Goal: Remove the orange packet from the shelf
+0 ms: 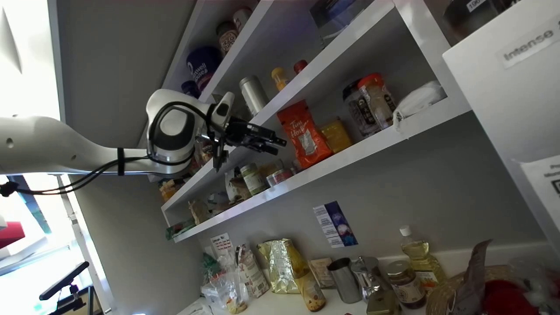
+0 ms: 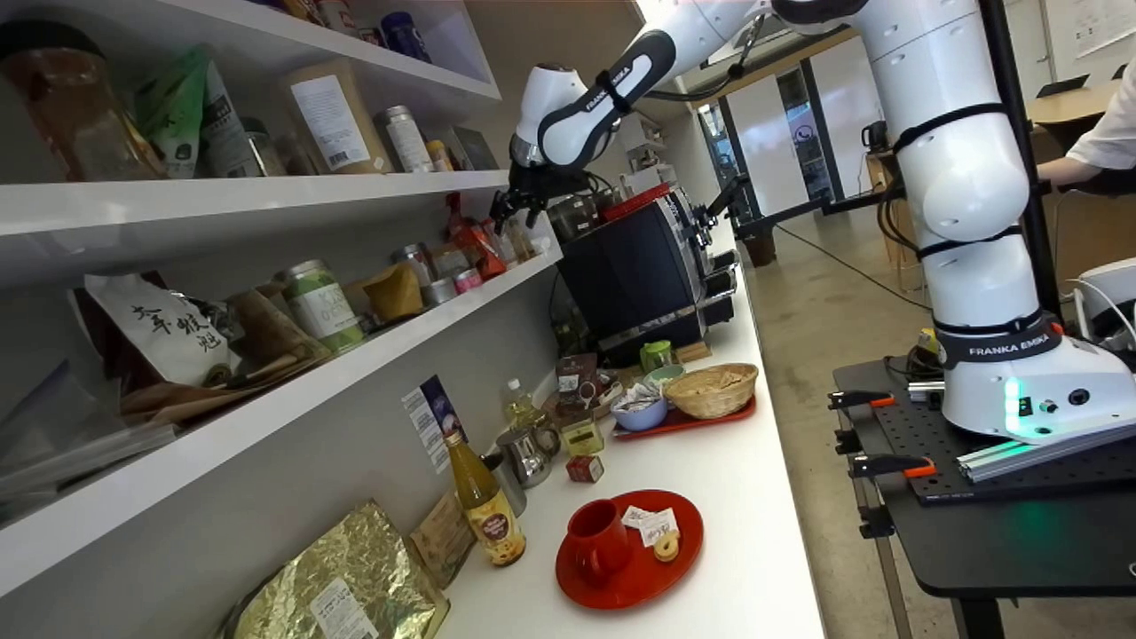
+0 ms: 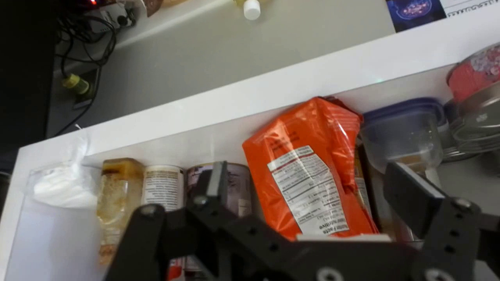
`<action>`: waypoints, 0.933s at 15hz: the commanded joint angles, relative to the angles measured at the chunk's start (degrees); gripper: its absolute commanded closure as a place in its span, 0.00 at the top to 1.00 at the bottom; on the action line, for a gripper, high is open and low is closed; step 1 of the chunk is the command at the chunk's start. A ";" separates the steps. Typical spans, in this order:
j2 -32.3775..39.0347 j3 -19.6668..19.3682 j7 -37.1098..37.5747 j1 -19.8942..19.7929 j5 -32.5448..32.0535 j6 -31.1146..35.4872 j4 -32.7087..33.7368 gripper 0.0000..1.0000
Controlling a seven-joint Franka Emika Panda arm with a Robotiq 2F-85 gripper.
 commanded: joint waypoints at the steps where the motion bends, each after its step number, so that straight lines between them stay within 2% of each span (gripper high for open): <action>1: 7.47 -2.36 -3.17 3.63 0.84 0.31 10.23 1.00; 5: 12.64 -3.33 -5.48 5.72 1.94 -0.23 16.88 1.00; 11: 17.83 -4.83 -6.08 7.31 2.01 -0.93 23.19 1.00; 13: 18.84 -5.34 -6.10 7.60 2.08 -1.13 24.62 0.72; 14: 19.13 -5.52 -6.10 7.69 2.11 -1.18 25.10 0.66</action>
